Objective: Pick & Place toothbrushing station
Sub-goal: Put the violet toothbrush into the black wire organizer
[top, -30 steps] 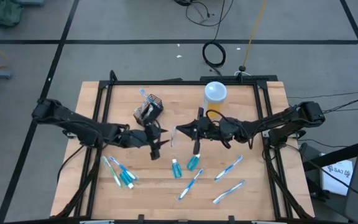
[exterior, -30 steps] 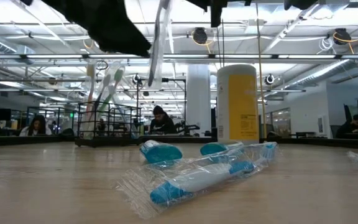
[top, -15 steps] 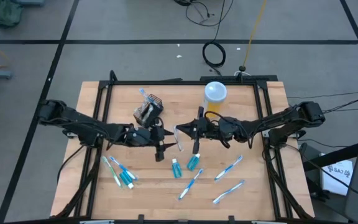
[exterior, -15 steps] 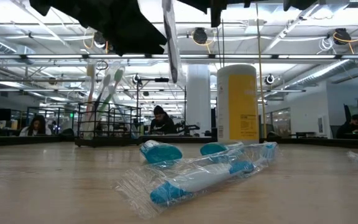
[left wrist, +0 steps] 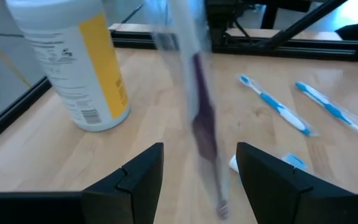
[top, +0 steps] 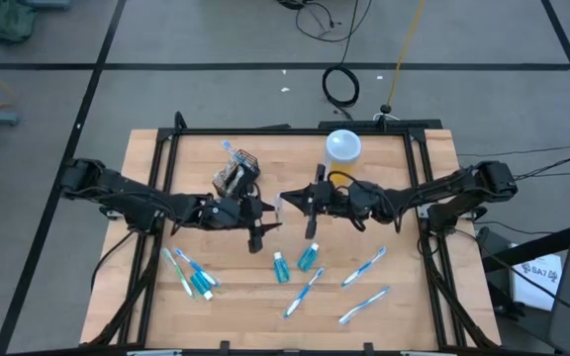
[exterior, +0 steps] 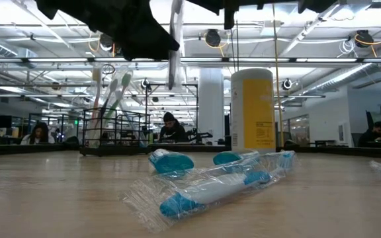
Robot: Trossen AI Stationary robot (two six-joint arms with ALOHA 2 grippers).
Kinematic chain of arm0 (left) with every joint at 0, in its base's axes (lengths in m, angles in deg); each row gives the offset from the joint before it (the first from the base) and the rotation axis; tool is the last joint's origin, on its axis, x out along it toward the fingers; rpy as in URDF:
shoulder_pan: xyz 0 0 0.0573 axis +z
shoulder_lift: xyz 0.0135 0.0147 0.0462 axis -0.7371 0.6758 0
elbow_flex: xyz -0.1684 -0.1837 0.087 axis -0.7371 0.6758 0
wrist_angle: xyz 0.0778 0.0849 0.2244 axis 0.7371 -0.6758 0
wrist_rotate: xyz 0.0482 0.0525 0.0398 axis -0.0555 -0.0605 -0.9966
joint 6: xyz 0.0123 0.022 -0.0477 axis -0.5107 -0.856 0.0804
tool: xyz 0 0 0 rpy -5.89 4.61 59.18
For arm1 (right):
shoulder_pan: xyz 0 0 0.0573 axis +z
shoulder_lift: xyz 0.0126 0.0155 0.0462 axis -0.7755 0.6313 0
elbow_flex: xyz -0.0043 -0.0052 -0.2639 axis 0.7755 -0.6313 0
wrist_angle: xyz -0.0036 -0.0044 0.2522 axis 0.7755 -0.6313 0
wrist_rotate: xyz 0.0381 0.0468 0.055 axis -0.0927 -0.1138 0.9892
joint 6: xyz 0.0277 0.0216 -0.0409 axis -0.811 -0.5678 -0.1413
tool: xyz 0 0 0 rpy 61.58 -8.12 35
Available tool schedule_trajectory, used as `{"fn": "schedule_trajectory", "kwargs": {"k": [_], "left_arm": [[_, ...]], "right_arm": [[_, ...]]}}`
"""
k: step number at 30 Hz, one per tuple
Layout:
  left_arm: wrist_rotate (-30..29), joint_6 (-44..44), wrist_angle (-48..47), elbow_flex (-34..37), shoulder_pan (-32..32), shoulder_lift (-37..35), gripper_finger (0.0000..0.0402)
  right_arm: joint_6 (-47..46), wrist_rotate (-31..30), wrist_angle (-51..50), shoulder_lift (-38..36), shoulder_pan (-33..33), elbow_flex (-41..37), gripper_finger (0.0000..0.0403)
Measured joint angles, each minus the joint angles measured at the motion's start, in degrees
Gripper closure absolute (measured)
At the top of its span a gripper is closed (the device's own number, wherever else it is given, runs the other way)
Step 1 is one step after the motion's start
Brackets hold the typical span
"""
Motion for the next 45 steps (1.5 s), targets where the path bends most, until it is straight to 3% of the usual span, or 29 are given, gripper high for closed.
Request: {"fn": "schedule_trajectory", "kwargs": {"k": [6, 15, 19, 22, 26, 30, 37, 45], "left_arm": [[3.96, -0.26, -0.25, 0.0, 1.96, 0.0, 0.0214], [6.47, -0.28, -0.35, 0.0, 3.91, 0.0, 0.0347], [6.47, -1.08, -0.36, 0.0, 4.28, 0.0, 0.0387], [6.49, -1.83, -0.49, 0.0, 4.26, 0.0, 0.039], [6.51, -2.18, -1.1, 0.0, 4.24, 0.0, 0.0365], [6.51, -3.76, -1.61, 0.0, 4.24, 0.0, 0.0362], [6.54, -5.16, -2.51, 0.0, 4.37, 0.0, 0.039], [6.62, -5.14, -2.4, 0.0, 6.37, 0.0, 0.0369]], "right_arm": [[-0.08, 0.02, 1.34, 0.0, -1.44, 0.0, 0.0403], [0.72, 0.07, 0.47, 0.0, -1.86, 0.0, 0.0403], [2.06, 0.15, 0.17, 0.0, -1.86, 0.0, 0.0403], [4.5, 0.11, -1.37, -0.02, -1.75, 0.0, 0.0401], [4.9, 0.09, -3.94, -0.02, -1.71, 0.0, 0.0379], [5.49, 0.09, -6.49, -0.02, -1.71, 0.0, 0.0342], [1.83, 0.11, -12.53, -0.02, -1.69, -0.04, 0.0271], [-2.99, 1.61, -13.06, 0.55, -1.71, -0.04, 0.0207]]}}
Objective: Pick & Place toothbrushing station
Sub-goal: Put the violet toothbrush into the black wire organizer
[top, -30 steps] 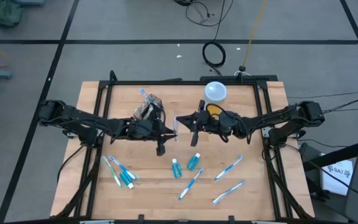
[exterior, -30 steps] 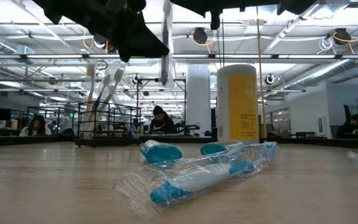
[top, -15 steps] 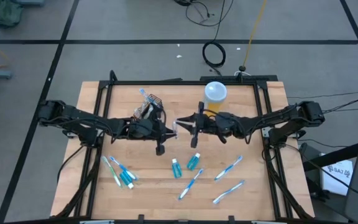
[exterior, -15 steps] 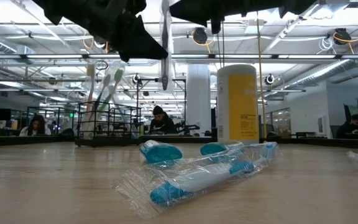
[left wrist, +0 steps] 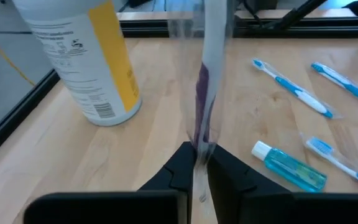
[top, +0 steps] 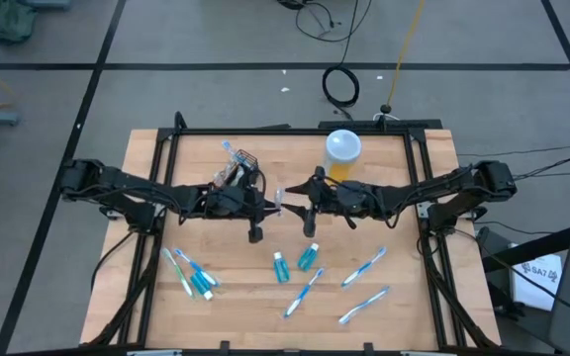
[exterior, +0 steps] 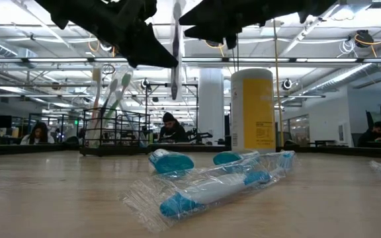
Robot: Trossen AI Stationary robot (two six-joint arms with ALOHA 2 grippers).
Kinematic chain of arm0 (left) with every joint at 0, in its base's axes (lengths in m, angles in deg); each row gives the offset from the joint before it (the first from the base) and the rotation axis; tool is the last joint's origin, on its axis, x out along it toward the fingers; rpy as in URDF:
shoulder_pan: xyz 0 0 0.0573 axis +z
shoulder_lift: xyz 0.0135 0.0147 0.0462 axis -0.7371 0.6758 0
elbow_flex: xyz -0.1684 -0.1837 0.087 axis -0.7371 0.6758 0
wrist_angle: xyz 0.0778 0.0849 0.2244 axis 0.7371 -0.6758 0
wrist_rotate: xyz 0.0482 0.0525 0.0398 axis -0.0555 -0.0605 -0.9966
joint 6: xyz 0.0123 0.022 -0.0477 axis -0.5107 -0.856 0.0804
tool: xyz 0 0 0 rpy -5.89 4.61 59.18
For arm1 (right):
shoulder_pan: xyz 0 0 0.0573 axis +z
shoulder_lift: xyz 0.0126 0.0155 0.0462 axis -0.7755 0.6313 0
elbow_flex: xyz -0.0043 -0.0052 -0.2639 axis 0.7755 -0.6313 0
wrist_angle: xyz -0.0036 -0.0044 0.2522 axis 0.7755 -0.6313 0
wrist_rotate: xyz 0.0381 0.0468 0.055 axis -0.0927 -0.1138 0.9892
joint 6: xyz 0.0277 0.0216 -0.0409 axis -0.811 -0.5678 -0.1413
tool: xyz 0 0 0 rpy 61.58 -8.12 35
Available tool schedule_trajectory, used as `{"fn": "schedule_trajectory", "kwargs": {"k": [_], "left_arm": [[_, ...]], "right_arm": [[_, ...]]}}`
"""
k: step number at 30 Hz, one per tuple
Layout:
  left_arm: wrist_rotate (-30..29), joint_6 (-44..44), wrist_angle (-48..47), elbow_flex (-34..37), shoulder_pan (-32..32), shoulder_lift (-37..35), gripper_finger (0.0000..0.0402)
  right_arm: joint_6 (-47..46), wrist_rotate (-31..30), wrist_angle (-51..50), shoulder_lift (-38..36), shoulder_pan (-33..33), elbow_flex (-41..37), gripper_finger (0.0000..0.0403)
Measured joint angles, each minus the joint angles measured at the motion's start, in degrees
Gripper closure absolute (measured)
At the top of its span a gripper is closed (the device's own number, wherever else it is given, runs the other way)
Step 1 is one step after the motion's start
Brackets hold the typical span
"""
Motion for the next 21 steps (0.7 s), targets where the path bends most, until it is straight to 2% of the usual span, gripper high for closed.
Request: {"fn": "schedule_trajectory", "kwargs": {"k": [7, 12, 16, 21], "left_arm": [[0.31, -0.21, 0.73, 0.0, 1.19, 0.0, 0.0386], [4.79, -2.54, 4.28, 0.0, 1.19, 0.0, 0.0384], [5.84, -2.78, 5.59, 0.0, 1.19, 0.0, 0.038], [5.81, -2.82, 5.09, 0.0, 1.19, 0.0, 0.0379]], "right_arm": [[-1.23, 0.1, 0.64, 0.18, -0.11, -0.09, 0.0193], [-1.47, 0.15, 8.41, 3.08, -0.93, -0.04, 0.0193], [-1.77, 0.18, 14.15, 7.29, -1.6, -0.02, 0.0193], [-1.2, 0.09, 19.28, 9.31, -1.6, -0.07, 0.0222]]}}
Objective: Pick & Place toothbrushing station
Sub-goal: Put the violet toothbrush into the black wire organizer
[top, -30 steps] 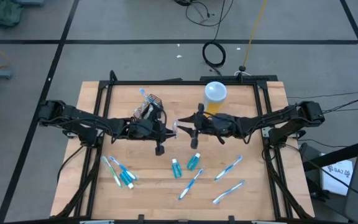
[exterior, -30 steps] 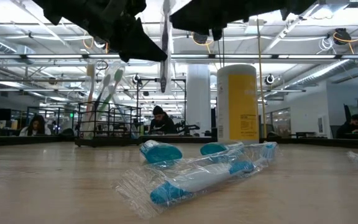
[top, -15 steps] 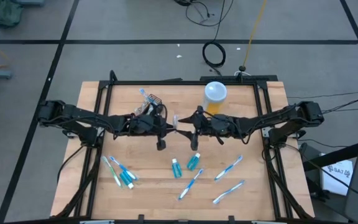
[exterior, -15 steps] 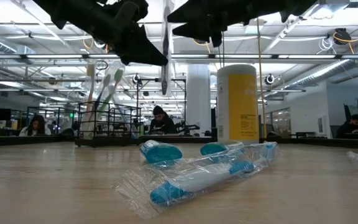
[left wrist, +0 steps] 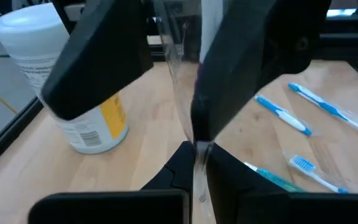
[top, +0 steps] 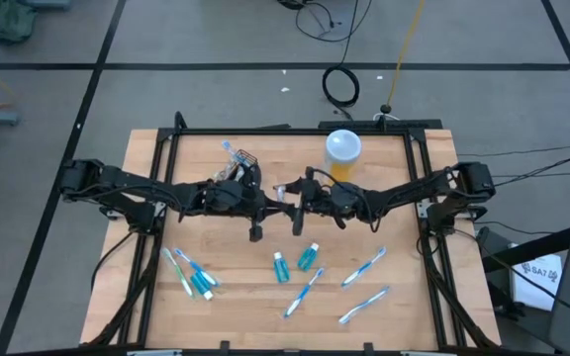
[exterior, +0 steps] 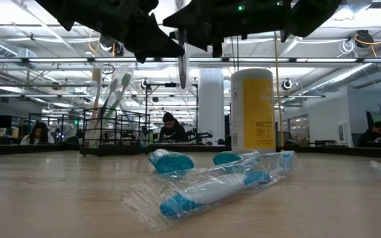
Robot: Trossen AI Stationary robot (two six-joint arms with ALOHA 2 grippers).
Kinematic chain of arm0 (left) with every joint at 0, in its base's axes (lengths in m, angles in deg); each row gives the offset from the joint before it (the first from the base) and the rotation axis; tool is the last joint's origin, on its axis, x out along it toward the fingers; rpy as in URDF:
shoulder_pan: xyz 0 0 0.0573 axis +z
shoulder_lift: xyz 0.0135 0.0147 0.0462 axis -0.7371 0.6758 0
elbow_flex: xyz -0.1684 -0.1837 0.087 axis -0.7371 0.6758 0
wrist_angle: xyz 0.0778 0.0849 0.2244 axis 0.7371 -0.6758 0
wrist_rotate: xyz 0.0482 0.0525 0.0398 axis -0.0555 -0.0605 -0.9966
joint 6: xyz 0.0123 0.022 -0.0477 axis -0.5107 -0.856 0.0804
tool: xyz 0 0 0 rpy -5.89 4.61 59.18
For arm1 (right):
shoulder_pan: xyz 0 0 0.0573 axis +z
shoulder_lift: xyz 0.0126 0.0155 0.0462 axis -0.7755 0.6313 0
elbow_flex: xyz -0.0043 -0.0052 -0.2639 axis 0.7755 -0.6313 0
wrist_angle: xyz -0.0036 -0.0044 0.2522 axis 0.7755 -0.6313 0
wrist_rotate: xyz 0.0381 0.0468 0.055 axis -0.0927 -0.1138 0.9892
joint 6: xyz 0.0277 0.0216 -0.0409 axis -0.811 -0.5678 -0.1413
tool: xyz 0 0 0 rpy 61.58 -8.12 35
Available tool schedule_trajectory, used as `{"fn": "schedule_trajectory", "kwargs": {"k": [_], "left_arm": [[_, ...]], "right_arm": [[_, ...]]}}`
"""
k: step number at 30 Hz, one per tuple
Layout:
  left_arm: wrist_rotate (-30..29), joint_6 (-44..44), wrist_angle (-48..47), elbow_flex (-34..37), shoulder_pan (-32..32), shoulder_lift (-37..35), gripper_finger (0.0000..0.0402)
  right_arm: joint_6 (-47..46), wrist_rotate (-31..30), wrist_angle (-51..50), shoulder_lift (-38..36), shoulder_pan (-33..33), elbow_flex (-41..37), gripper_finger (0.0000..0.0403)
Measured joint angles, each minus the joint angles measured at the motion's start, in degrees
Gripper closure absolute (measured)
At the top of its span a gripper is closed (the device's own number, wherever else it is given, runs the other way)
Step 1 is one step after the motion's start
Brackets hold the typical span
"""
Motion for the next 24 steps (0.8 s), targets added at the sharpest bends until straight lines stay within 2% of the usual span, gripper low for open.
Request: {"fn": "schedule_trajectory", "kwargs": {"k": [12, 14, 20, 24], "left_arm": [[-0.07, 0.43, -2.42, -0.01, 0.02, -0.02, 0.0378], [0.03, 0.78, -3.54, 0.0, 0.0, -0.02, 0.0378], [0.24, 4.15, -4.27, -0.02, -0.04, -0.02, 0.0376], [0.23, 4.37, -4.56, -0.02, -0.07, -0.02, 0.036]], "right_arm": [[0.15, 0.07, -1.02, 0.03, 1.0, 0.0, 0.0383], [0.43, 0.09, -2.47, 0.02, 1.25, 0.0, 0.0393], [-0.09, -0.13, -2.96, 0.02, 1.99, 0.0, 0.0387], [0.0, -0.09, -3.71, 0.0, 2.01, 0.05, 0.0394]]}}
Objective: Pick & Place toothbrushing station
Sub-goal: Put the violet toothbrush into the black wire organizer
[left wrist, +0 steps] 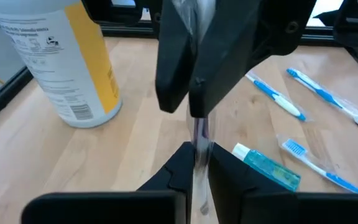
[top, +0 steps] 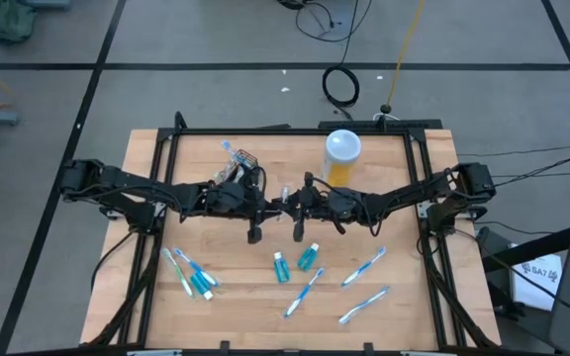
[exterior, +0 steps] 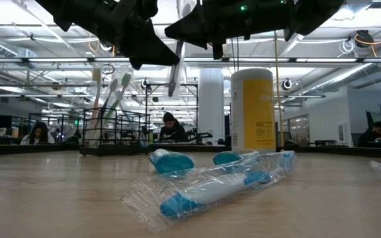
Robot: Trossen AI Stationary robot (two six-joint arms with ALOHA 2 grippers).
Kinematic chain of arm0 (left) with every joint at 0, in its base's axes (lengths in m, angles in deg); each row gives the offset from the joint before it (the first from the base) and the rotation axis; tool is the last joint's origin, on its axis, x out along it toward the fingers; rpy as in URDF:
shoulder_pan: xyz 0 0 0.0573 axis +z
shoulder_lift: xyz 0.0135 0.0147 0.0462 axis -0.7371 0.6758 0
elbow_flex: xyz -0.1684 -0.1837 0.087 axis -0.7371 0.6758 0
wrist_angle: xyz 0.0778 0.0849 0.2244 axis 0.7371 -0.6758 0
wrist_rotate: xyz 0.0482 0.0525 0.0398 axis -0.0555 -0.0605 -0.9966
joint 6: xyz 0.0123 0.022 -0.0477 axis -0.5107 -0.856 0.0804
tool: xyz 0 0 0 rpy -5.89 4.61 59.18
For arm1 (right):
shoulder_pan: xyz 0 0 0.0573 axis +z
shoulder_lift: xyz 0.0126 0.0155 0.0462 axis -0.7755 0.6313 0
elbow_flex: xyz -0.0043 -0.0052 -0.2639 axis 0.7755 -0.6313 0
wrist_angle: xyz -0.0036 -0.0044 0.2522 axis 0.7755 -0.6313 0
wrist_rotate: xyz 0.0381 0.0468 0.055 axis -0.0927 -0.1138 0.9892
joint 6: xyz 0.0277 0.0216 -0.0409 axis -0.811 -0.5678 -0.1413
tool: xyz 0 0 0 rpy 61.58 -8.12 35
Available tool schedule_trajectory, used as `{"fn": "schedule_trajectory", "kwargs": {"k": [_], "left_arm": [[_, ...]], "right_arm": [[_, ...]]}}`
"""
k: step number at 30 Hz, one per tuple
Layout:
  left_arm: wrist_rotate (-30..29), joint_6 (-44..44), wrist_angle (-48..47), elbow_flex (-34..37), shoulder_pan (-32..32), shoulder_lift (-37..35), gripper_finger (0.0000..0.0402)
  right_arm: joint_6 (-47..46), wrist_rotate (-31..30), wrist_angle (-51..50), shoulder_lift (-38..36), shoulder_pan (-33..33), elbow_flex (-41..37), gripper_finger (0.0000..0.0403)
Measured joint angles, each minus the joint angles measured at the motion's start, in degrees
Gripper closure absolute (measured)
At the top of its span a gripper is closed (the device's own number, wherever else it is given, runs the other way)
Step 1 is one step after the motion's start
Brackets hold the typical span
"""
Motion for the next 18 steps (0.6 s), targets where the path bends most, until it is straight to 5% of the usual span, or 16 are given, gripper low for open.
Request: {"fn": "schedule_trajectory", "kwargs": {"k": [11, 18], "left_arm": [[-0.7, -2.85, -2.55, 0.0, -0.72, -0.54, 0.0239], [-9.55, -4.01, -2.31, 0.04, -1.28, -5.8, 0.0192]], "right_arm": [[3.19, 0.13, -3.78, -0.67, -0.15, 0.02, 0.0393], [6.92, 0.08, -20.59, -6.6, -0.49, -0.03, 0.0394]]}}
